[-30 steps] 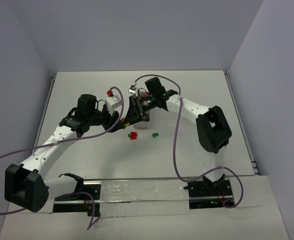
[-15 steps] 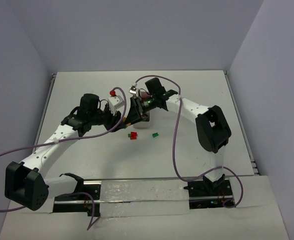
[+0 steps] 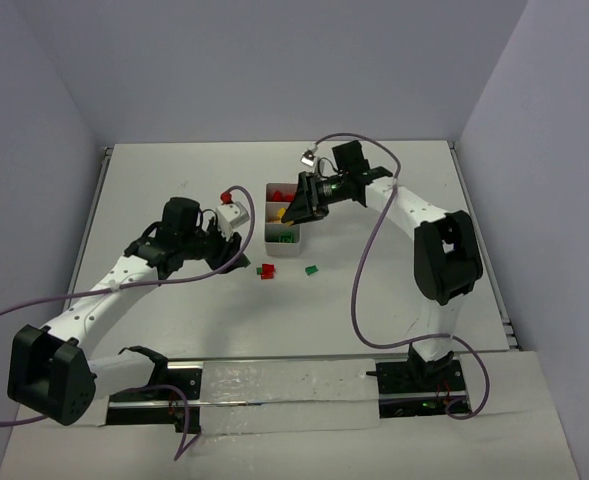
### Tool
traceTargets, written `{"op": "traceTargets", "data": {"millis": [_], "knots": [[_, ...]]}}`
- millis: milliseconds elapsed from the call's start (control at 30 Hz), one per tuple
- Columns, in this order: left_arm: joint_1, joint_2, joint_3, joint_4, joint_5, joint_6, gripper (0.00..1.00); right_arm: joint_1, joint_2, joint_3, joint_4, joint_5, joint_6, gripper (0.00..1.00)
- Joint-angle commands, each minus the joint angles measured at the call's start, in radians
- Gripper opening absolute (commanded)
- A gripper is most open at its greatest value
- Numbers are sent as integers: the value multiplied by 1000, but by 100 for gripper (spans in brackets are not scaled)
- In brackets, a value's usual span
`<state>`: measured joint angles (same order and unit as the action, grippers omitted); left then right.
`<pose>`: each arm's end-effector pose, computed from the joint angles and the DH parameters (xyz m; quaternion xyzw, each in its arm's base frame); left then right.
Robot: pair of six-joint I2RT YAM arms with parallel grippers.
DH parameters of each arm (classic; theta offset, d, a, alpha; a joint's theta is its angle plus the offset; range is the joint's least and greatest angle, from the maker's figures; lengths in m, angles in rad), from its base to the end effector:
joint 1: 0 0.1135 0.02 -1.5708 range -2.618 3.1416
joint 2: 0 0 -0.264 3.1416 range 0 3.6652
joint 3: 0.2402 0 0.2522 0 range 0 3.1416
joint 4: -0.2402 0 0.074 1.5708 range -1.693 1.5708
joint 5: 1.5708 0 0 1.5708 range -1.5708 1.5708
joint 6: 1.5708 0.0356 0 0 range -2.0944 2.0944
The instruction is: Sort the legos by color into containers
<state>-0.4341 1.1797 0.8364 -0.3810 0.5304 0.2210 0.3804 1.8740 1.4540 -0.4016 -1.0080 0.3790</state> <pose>0.2180 -0.1209 0.2622 0.3850 0.7985 -0.2798 0.3687 0.3698 0.1803 0.2523 -0.1773 0.8148 0.5362 0.1310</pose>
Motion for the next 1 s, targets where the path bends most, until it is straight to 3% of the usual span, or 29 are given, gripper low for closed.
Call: {"op": "traceTargets", "data": {"millis": [0,167,367,633,967], "knots": [[12,-23,4,13,0,-8,0,47,-98,77,-166,327,-240,0],[16,-14,23,27,8,-35,0,157,-131,101,-162,733,-352,0],[18,7,48,54,37,-84,0,263,-94,135,-134,1035,-474,1],[18,25,66,74,46,-110,0,286,4,227,-150,1152,-478,9],[18,40,75,94,46,-132,0,299,68,284,-180,1154,-465,16]]}}
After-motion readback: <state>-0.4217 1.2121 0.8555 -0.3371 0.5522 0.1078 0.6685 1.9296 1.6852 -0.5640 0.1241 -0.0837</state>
